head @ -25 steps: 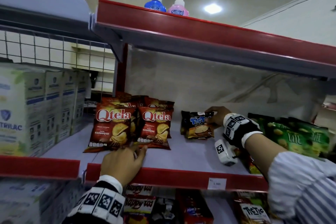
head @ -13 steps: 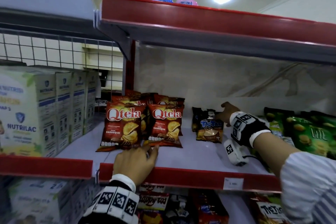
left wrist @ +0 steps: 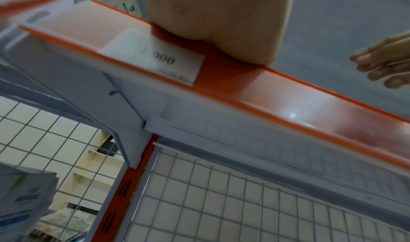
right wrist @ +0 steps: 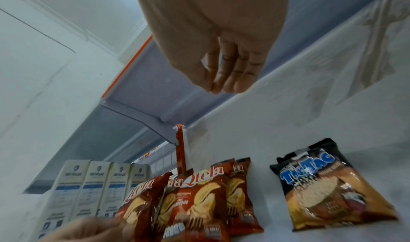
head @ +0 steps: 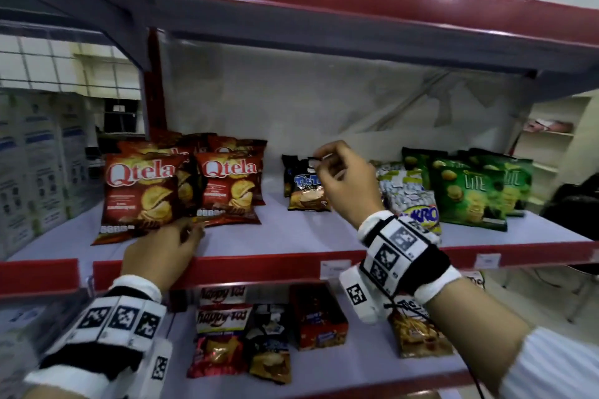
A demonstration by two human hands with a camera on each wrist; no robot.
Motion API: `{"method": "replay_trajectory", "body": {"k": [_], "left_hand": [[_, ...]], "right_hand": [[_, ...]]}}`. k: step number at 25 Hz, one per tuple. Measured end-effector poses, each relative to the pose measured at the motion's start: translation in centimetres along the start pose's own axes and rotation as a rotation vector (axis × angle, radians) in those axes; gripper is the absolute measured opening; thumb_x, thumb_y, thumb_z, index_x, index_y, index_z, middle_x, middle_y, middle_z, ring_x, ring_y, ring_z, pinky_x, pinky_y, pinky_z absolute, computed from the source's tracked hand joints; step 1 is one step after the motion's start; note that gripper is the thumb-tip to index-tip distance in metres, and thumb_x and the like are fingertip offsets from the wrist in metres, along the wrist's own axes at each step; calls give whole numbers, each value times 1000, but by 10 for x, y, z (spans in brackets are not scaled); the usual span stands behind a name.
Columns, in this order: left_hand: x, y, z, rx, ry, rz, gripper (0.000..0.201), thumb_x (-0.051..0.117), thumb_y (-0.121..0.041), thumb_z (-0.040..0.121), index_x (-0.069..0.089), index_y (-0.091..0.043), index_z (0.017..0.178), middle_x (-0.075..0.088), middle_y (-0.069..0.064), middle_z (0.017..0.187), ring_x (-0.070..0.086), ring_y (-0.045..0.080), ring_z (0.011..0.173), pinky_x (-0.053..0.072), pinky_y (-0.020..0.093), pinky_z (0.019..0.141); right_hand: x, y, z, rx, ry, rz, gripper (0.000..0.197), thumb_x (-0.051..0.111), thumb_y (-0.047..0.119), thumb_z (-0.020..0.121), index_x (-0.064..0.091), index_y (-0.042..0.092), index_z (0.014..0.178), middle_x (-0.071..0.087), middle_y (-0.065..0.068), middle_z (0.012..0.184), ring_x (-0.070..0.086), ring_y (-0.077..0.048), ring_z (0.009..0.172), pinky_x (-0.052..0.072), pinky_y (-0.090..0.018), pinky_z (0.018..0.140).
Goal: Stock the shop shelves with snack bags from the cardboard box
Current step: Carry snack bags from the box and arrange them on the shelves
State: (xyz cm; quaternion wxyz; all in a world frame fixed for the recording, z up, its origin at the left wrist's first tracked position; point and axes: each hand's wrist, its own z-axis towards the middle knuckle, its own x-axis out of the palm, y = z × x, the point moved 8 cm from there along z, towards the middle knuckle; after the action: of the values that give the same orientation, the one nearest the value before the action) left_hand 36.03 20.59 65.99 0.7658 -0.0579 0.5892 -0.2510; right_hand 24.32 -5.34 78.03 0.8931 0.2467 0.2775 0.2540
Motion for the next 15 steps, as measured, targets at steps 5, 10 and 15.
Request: {"method": "replay_trajectory", "body": {"k": [5, 10, 15], "left_hand": [[-14, -51, -49, 166, -487, -258, 25, 52, -20, 94, 66, 0, 93, 64, 25, 91, 55, 42, 87, 41, 46, 77], [44, -117, -134, 198, -561, -420, 40, 42, -37, 90, 66, -6, 93, 58, 17, 100, 49, 37, 95, 31, 40, 85], [149, -175, -194, 200, -264, -512, 39, 40, -44, 86, 65, -14, 87, 57, 6, 99, 48, 30, 96, 43, 48, 83]], "right_hand": [[-33, -17, -70, -205, 42, -48, 7, 61, 4, 86, 65, 6, 92, 61, -1, 83, 56, -20, 80, 43, -23, 68], [-66, -69, -125, -151, 154, -9, 8, 61, 7, 87, 64, 7, 94, 63, -1, 89, 54, -16, 87, 42, -21, 79], [-80, -133, -196, -38, 289, 9, 8, 58, 11, 90, 64, 10, 96, 57, 6, 86, 49, -10, 83, 34, -13, 76]]}}
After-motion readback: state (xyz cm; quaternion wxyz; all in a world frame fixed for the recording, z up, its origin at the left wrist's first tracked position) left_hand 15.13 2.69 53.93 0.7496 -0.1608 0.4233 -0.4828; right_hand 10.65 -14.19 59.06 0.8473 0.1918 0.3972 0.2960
